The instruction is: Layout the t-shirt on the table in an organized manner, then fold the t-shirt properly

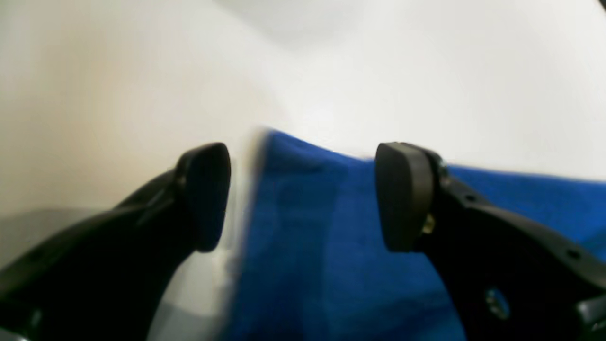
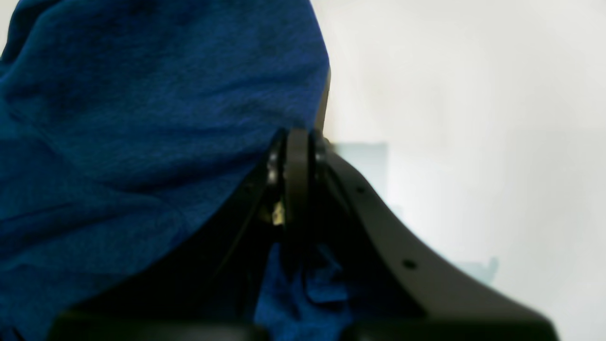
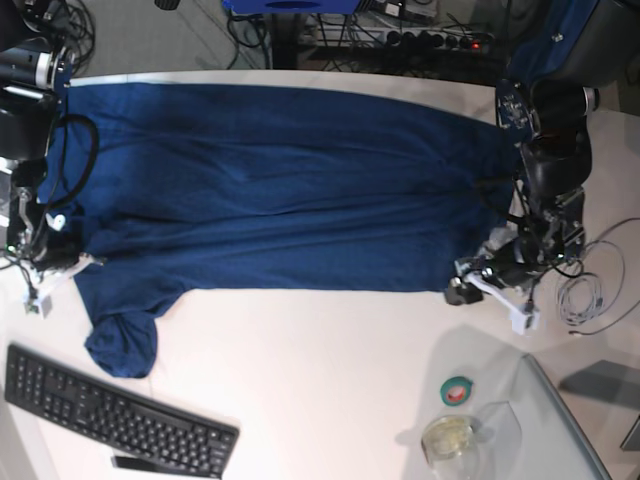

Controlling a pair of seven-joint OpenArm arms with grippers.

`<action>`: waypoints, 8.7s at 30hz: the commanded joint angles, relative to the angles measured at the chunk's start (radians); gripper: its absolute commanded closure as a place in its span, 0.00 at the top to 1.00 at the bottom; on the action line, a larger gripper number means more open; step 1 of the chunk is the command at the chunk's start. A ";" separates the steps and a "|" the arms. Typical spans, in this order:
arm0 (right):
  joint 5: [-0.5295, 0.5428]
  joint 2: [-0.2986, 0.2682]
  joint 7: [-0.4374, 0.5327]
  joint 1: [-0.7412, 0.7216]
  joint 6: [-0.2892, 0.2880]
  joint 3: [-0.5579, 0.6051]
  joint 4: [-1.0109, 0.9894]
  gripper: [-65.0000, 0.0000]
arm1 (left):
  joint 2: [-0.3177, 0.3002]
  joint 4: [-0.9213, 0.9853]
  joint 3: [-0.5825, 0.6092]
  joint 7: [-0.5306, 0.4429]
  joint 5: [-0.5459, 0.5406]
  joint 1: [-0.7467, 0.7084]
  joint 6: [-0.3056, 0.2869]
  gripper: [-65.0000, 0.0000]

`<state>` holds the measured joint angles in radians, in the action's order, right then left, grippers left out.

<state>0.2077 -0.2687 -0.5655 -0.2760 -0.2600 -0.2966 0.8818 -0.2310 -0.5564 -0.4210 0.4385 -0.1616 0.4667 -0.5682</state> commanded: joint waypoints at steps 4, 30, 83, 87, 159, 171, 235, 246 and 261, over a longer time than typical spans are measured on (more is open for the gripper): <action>0.003 -0.024 0.017 -0.024 -0.003 -0.003 0.017 0.00 | -0.020 0.045 0.001 -0.103 -0.006 0.043 0.023 0.70; 0.003 -0.025 0.020 -0.026 -0.003 -0.003 0.017 0.00 | -0.015 0.154 0.142 -0.188 0.010 0.048 0.103 0.00; -0.001 -0.082 0.235 0.070 -0.114 0.014 0.070 0.00 | -0.014 -0.508 0.066 0.064 -0.145 -0.144 0.101 0.00; -0.001 -0.083 0.229 0.102 -0.135 0.018 0.121 0.00 | -0.014 -0.529 0.064 0.064 -0.146 -0.176 0.101 0.00; 0.002 -0.036 -0.127 0.395 -0.137 -0.083 0.431 0.00 | -0.124 -0.635 0.078 0.136 -0.341 -0.509 0.101 0.00; 0.002 -0.036 -0.135 0.396 -0.137 -0.088 0.431 0.00 | -0.124 -0.635 0.147 0.136 -0.341 -0.510 0.104 0.00; 0.000 0.021 -0.049 0.019 -0.035 0.030 0.233 0.46 | -0.048 -0.709 0.029 -0.045 -0.221 -0.580 0.106 0.00; 0.000 0.015 0.022 -0.081 -0.034 0.216 0.142 0.46 | -0.031 -0.805 -0.062 -0.045 -0.223 -0.655 0.101 0.00; 0.000 0.016 0.065 -0.142 -0.034 0.216 -0.026 0.00 | -0.034 -0.798 -0.138 -0.045 -0.221 -0.679 0.101 0.00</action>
<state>0.2020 -0.2378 -0.5186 -0.3878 -0.2947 -0.0765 0.8421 -0.2497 -1.3376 -0.5537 0.4145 -0.3706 -0.2188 -0.4629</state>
